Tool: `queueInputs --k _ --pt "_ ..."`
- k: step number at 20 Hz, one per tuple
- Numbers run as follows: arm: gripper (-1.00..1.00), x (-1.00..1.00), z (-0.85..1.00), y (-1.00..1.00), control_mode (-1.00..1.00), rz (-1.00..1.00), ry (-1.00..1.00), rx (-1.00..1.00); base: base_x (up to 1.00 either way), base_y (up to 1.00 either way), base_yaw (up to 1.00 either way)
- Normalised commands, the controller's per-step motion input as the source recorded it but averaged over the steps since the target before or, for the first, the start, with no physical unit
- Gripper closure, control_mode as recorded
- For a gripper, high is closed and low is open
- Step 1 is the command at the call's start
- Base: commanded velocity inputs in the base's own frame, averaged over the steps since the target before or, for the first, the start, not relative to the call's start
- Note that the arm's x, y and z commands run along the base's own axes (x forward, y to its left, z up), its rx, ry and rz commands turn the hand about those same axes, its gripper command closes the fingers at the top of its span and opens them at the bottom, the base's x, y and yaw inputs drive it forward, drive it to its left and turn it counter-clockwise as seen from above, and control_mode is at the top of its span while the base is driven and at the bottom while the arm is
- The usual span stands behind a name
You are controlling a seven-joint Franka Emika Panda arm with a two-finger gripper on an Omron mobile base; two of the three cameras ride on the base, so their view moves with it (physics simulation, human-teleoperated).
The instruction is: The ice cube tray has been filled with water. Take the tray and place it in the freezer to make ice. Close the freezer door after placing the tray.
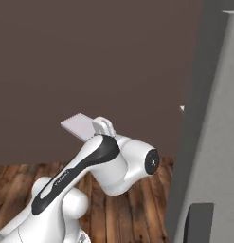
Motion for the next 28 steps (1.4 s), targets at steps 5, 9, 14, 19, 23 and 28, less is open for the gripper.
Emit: queueInputs --k 5,9,14,19,23,28 --pt "1.00 0.00 0.00 0.00 1.00 0.00 0.00 0.00 0.15 -0.25 -0.33" --pt "1.00 0.00 0.00 0.00 1.00 0.00 0.00 0.00 0.09 -0.25 -0.34" --pt "1.00 0.00 0.00 0.00 1.00 0.00 0.00 0.00 0.05 -0.23 -0.34" --pt "1.00 0.00 0.00 0.00 1.00 0.00 0.00 0.00 0.05 -0.14 -0.35" --pt "1.00 0.00 0.00 0.00 1.00 0.00 0.00 0.00 0.15 0.00 -0.37" --pt "1.00 0.00 0.00 0.00 1.00 0.00 0.00 0.00 0.25 0.00 -0.37"
